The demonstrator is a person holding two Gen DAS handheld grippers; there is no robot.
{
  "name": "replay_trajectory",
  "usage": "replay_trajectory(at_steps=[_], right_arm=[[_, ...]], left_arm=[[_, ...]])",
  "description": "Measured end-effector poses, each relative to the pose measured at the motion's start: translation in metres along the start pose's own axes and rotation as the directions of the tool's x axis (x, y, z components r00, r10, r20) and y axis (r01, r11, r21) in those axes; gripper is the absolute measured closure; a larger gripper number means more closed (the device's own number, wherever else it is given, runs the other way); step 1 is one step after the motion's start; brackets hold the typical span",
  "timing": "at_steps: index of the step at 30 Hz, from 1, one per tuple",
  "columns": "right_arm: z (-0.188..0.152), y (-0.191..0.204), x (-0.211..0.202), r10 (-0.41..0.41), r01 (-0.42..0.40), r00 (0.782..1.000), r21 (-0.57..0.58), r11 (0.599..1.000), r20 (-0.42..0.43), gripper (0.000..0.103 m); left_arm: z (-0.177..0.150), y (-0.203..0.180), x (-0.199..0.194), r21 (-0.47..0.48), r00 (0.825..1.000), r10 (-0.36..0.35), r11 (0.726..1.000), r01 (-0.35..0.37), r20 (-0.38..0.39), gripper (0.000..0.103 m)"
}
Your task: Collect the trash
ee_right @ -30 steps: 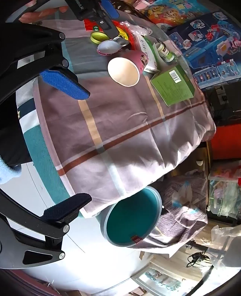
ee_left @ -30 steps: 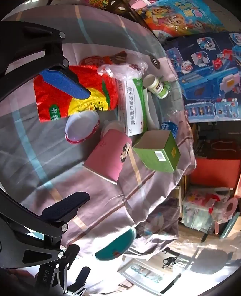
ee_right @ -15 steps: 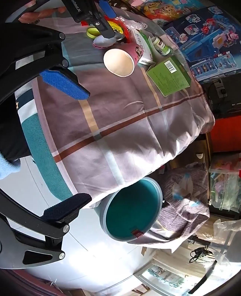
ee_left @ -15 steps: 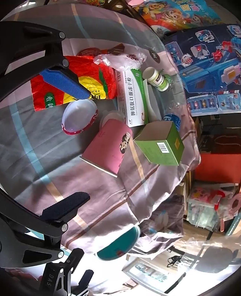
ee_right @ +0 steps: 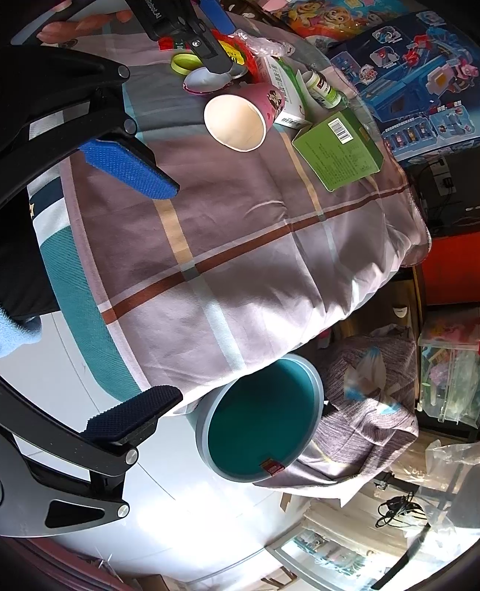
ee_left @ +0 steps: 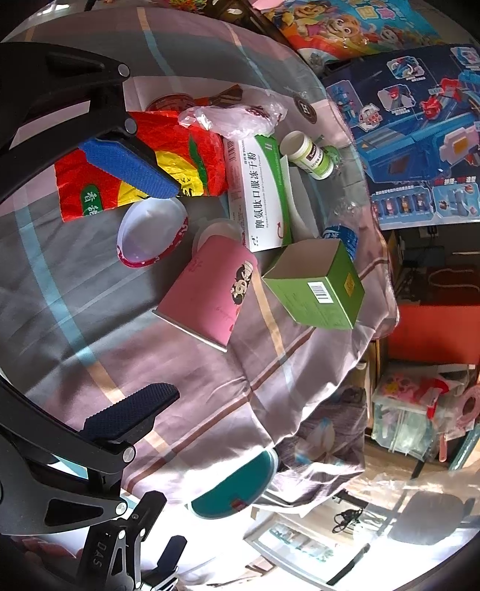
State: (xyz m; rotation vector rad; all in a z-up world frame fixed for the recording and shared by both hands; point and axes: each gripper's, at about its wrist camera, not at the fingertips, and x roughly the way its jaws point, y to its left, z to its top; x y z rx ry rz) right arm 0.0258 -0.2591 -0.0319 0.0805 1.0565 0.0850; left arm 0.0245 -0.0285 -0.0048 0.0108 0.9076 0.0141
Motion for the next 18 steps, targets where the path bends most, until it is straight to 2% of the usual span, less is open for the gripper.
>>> replay_trajectory(at_steps=[18], right_arm=[[0.010,-0.004,0.007,-0.021,0.021,1.000,0.015,1.000,-0.015,0.006]], left_arm=[[0.013,0.001,0.004,0.006,1.000,-0.008,1.000,0.008,-0.004,0.003]])
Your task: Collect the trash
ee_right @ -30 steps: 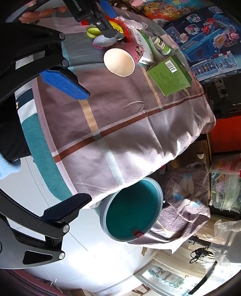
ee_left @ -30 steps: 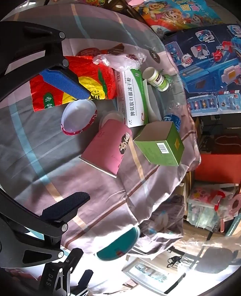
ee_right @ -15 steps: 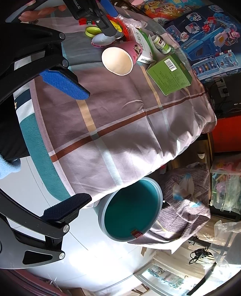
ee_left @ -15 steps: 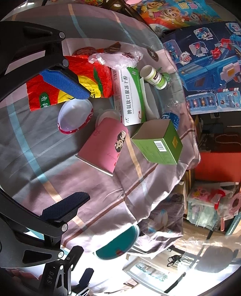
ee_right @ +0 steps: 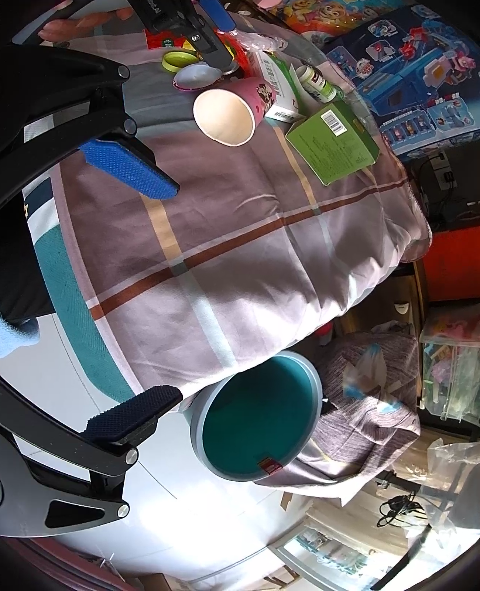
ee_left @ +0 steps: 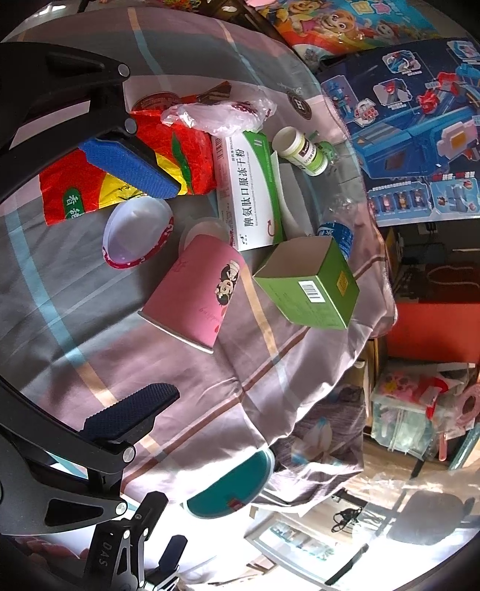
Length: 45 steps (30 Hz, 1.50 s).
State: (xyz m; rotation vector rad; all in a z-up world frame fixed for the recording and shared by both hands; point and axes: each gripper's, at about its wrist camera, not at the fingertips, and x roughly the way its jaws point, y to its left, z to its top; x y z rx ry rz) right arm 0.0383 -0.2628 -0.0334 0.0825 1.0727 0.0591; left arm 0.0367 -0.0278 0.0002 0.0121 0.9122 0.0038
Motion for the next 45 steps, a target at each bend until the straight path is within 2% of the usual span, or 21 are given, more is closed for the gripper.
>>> replay_trajectory(at_steps=[21,29,38,45], right_arm=[[0.000,0.011,0.010,-0.013,0.012,1.000,-0.020,1.000,-0.016,0.006],[0.007,0.024,0.009,0.008,-0.009,1.000,-0.056,0.998,-0.031,0.006],[0.039,0.078,0.006,0.143,-0.151,0.988,-0.154,0.976,-0.064,0.006],[0.062,0.145,0.024,0.208,-0.233,0.971,-0.276,0.933,-0.117,0.006]], left_arm=[[0.000,0.004,0.002,0.002,1.000,-0.010,1.000,0.010,0.001,0.003],[-0.002,0.049,-0.005,-0.019,1.000,0.022,1.000,-0.022,0.009,0.003],[-0.020,0.113,-0.009,-0.072,0.999,0.025,0.997,-0.027,-0.024,0.003],[-0.034,0.135,0.011,-0.149,0.994,-0.055,0.988,0.041,-0.089,0.003]])
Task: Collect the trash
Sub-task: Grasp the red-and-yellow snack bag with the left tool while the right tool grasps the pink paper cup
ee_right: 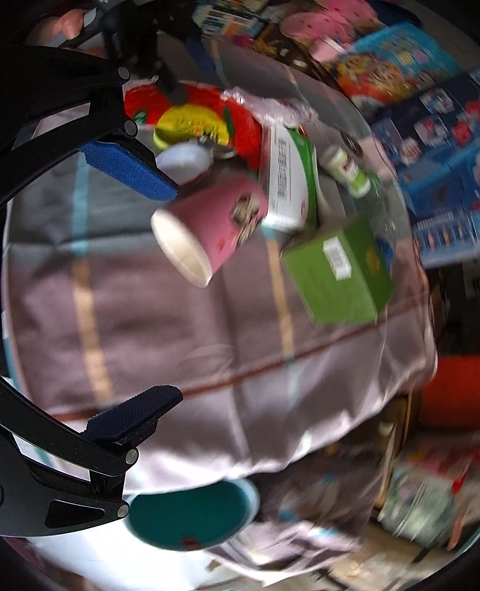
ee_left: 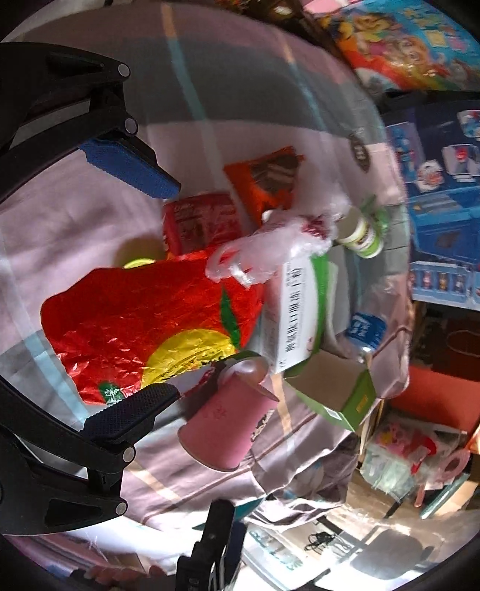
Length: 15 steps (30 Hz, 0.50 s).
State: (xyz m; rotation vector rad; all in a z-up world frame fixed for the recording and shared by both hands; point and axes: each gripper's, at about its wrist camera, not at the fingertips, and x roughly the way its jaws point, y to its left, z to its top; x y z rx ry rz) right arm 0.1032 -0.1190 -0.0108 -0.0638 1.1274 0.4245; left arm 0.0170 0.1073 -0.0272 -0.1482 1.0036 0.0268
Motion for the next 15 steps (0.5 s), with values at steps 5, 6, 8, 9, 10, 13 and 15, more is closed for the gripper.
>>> replay_trajectory(at_steps=[5,6,8,9,10,13,15], right_arm=[[0.018,0.025,0.031,0.015,-0.021,0.998,-0.080,0.997,-0.068,0.008],[0.021,0.029,0.038,0.013,-0.021,0.996,-0.094,0.995,-0.085,0.009],[0.025,0.035,0.052,-0.005,-0.010,0.993,-0.127,0.992,-0.119,0.013],[0.027,0.038,0.059,-0.012,-0.008,0.991,-0.147,0.989,-0.134,0.017],[0.028,0.040,0.063,-0.013,-0.011,0.989,-0.161,0.987,-0.146,0.021],[0.025,0.042,0.072,-0.001,-0.030,0.985,-0.178,0.984,-0.172,0.036],[0.022,0.045,0.069,-0.008,-0.020,0.989,-0.195,0.981,-0.145,0.038]], left_arm=[[-0.003,-0.002,0.012,0.035,1.000,-0.002,0.999,0.003,-0.026,0.003],[-0.004,0.000,0.014,0.037,0.999,0.003,0.999,-0.001,-0.032,0.003],[-0.005,0.007,0.017,0.021,0.999,0.001,1.000,0.000,-0.046,0.003],[-0.005,0.010,0.018,0.012,0.999,-0.004,1.000,0.005,-0.049,0.003],[-0.006,0.014,0.019,0.000,0.998,-0.016,1.000,0.016,-0.053,0.003],[-0.007,0.016,0.021,-0.009,0.998,-0.030,1.000,0.029,-0.058,0.003],[-0.008,0.013,0.023,-0.002,0.997,-0.037,0.999,0.037,-0.062,0.003]])
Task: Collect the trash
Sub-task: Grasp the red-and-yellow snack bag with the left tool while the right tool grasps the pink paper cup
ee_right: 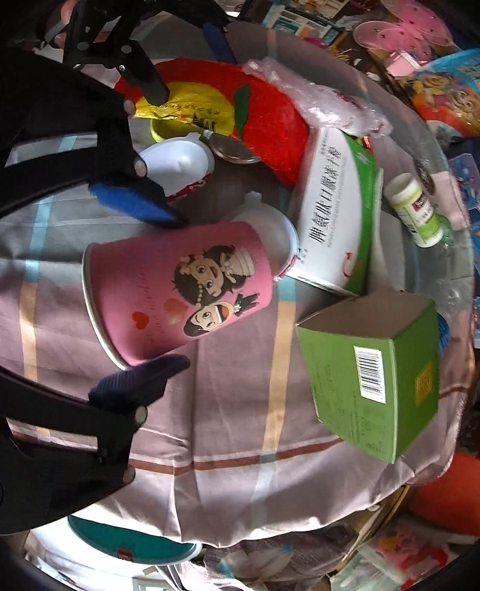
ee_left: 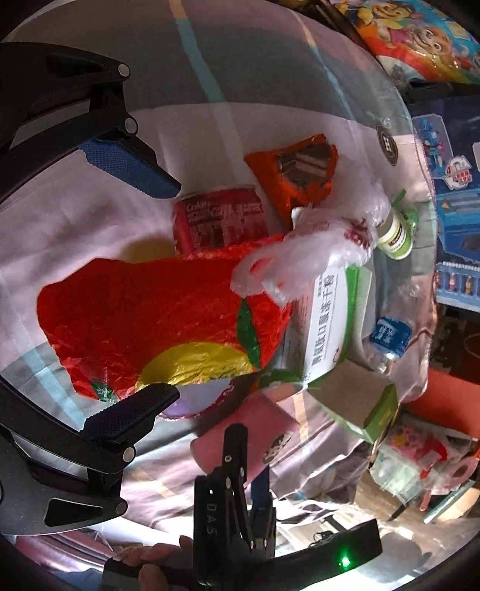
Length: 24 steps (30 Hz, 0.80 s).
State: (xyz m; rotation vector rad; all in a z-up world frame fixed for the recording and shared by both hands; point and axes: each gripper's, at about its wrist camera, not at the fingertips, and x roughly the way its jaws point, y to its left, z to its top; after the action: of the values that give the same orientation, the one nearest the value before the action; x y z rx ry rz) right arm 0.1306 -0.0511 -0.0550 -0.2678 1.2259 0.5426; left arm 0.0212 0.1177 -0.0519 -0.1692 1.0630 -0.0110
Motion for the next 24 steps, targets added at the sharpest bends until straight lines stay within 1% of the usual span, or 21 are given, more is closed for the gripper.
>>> replay_trajectory(at_steps=[4,6,8,10,11,12,13,15,16,18,21,24], right_arm=[[-0.016,-0.004,-0.005,0.006,-0.006,1.000,0.021,1.000,0.015,0.038],[-0.024,-0.010,-0.009,0.009,-0.010,1.000,0.046,0.999,0.024,0.039],[-0.031,-0.017,-0.013,0.026,-0.028,0.999,0.074,0.997,0.031,0.039],[-0.039,-0.024,-0.017,0.038,-0.041,0.999,0.100,0.994,0.036,0.039],[-0.042,-0.026,-0.018,0.043,-0.047,0.998,0.111,0.993,0.040,0.039],[-0.043,-0.028,-0.018,0.048,-0.053,0.998,0.119,0.991,0.043,0.039],[-0.047,-0.031,-0.020,0.056,-0.062,0.997,0.131,0.989,0.048,0.039],[-0.054,-0.038,-0.023,0.073,-0.082,0.995,0.162,0.983,0.063,0.039],[-0.059,-0.043,-0.026,0.085,-0.097,0.994,0.180,0.979,0.074,0.039],[-0.066,-0.051,-0.029,0.109,-0.125,0.990,0.205,0.971,0.087,0.039],[-0.077,-0.064,-0.037,0.142,-0.167,0.983,0.246,0.955,0.115,0.039],[-0.084,-0.073,-0.044,0.150,-0.184,0.979,0.272,0.945,0.139,0.039]], left_arm=[[-0.001,-0.015,0.005,0.044,1.000,-0.004,0.999,0.005,-0.018,0.003],[-0.003,-0.024,0.005,0.064,1.000,0.004,0.998,-0.004,-0.008,0.004],[-0.004,-0.029,0.004,0.068,1.000,0.013,0.998,-0.013,0.001,0.015],[-0.004,-0.032,0.005,0.069,1.000,0.023,0.997,-0.022,-0.014,0.039],[-0.004,-0.033,0.005,0.064,0.999,0.032,0.997,-0.031,-0.020,0.046],[-0.005,-0.034,0.005,0.059,0.999,0.040,0.998,-0.038,-0.026,0.059],[-0.005,-0.034,0.004,0.055,0.999,0.044,0.998,-0.042,-0.029,0.067],[-0.005,-0.035,-0.002,0.046,0.998,0.053,0.998,-0.051,-0.023,0.074],[-0.005,-0.037,-0.006,0.046,0.998,0.055,0.997,-0.054,-0.012,0.076],[-0.004,-0.042,-0.018,0.056,0.999,0.051,0.997,-0.052,0.011,0.077],[0.001,-0.047,-0.039,0.059,0.999,0.015,0.998,-0.018,0.040,0.077],[0.007,-0.050,-0.059,0.050,0.997,-0.021,0.999,0.017,0.072,0.077]])
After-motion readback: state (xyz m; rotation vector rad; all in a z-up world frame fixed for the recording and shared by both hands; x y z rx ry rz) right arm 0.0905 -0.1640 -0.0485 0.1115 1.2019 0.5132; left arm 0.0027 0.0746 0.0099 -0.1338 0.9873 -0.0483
